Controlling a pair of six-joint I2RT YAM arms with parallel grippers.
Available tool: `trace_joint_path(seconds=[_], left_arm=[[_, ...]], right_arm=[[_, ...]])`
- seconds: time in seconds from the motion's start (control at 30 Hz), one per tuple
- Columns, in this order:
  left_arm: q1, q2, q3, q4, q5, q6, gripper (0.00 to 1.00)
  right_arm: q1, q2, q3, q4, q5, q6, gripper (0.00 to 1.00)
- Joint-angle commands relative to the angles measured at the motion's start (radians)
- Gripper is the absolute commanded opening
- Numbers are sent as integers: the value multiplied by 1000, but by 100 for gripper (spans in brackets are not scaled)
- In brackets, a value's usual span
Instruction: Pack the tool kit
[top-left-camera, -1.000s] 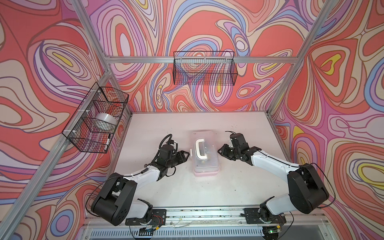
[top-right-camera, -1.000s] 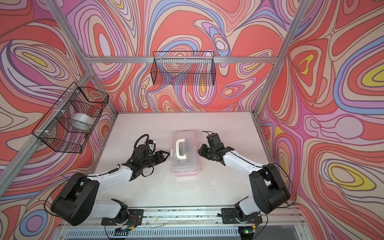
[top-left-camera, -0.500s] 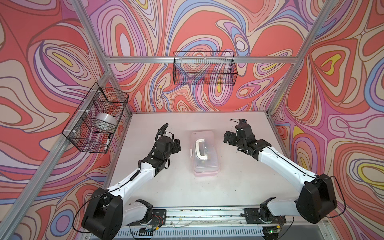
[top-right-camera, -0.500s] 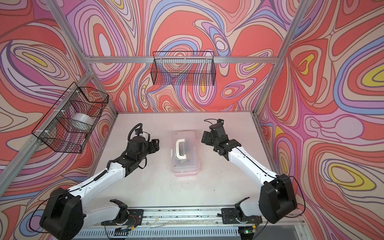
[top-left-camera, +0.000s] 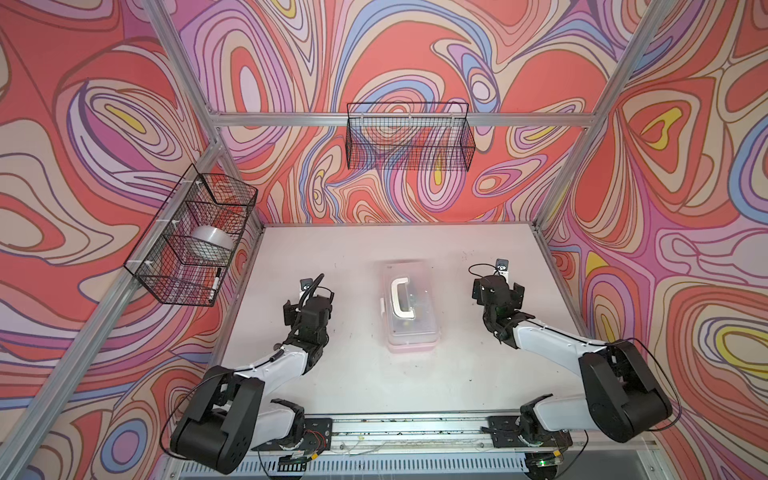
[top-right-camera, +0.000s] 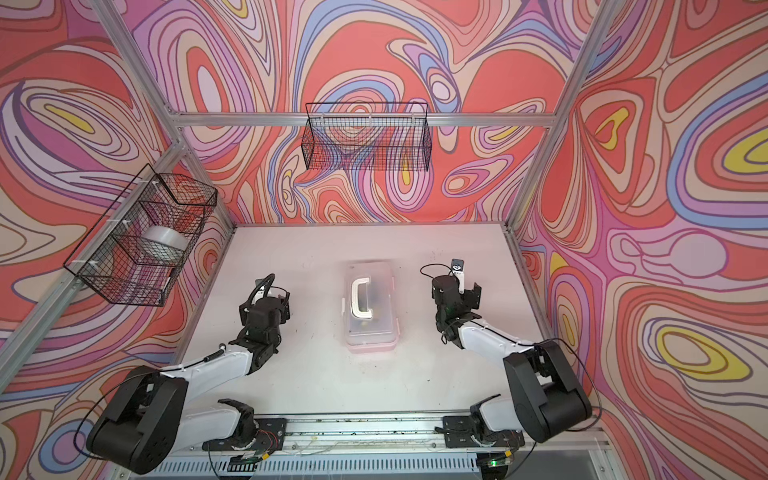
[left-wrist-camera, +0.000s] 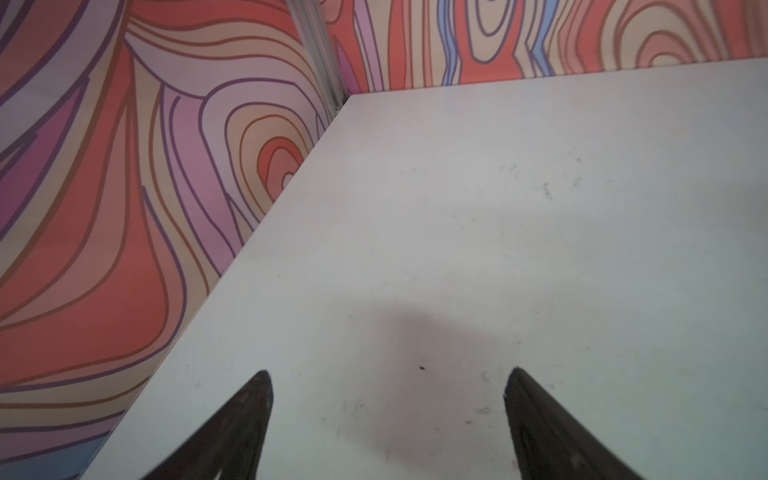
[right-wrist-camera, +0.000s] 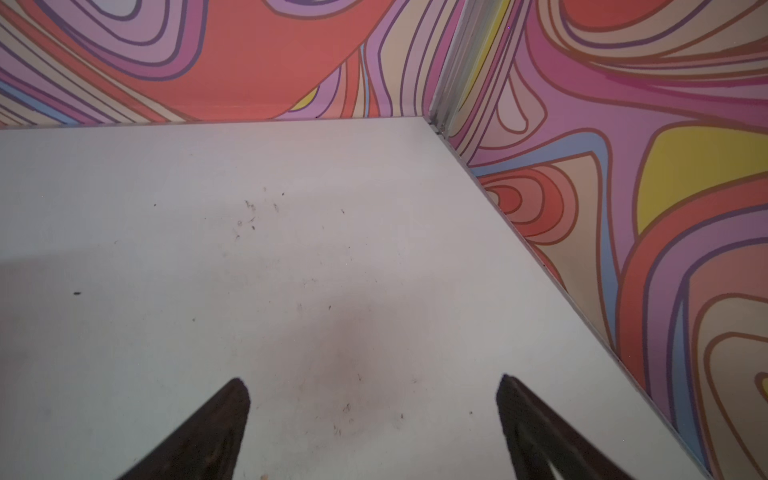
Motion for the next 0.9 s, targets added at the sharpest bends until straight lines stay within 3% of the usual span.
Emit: trace_joint_path(seconds=[0.0, 0.1, 0.13, 0.23, 0.33, 0.4, 0.5, 0.6, 0.73, 0.87], left_arm=[[19, 19, 8, 124, 15, 7, 87], [52, 55, -10, 240, 36, 52, 86], [72, 81, -9, 285, 39, 74, 86], [77, 148, 9, 344, -5, 105, 85], [67, 240, -36, 585, 11, 181, 84], [67, 201, -22, 482, 41, 153, 83], [84, 219, -23, 513, 60, 157, 85], [88, 221, 10, 433, 116, 162, 100], [88, 207, -54, 528, 151, 169, 100], [87, 259, -173, 814, 243, 203, 100]], right_arm=[[-64, 58, -34, 150, -35, -36, 98], [-75, 160, -71, 323, 21, -78, 98], [-75, 176, -42, 280, 26, -52, 98], [-80, 216, -55, 420, 9, -89, 98], [-79, 266, -41, 500, 25, -175, 98], [-102, 314, -97, 684, -22, -204, 99], [-132, 303, -87, 636, -62, -168, 98], [-150, 288, -109, 650, -120, -158, 98], [-152, 276, -268, 938, -207, -188, 98], [-152, 330, -346, 1133, -301, -225, 98]])
